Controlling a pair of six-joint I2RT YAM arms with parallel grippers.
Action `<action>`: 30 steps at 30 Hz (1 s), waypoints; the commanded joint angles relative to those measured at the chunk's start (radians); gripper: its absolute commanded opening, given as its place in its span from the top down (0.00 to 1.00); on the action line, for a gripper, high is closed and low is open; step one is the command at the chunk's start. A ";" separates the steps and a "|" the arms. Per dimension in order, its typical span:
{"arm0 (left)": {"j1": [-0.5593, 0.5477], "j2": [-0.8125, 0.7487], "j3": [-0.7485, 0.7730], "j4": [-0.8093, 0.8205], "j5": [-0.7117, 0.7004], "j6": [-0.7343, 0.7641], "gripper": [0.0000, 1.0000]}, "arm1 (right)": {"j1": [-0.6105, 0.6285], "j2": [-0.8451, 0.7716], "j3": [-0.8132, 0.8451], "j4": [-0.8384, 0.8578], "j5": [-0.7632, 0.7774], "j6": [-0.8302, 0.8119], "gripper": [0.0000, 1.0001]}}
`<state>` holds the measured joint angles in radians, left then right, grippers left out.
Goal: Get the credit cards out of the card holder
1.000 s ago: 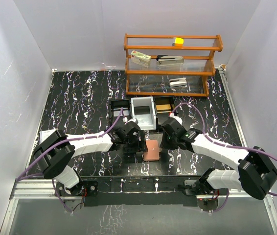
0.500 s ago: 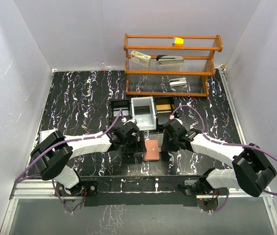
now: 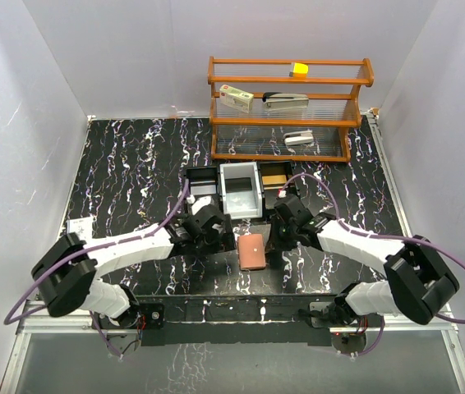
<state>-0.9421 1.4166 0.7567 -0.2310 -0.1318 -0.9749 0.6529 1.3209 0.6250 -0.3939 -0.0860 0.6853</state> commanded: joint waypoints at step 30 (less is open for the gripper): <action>0.016 -0.409 -0.121 0.013 -0.102 -0.005 0.05 | 0.026 -0.070 0.156 0.098 -0.242 0.029 1.00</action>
<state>-0.9302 0.9703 0.6014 -0.2653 -0.3046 -1.0317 0.6853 1.2911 0.7441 -0.2699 -0.4129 0.7452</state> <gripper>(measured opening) 0.964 0.039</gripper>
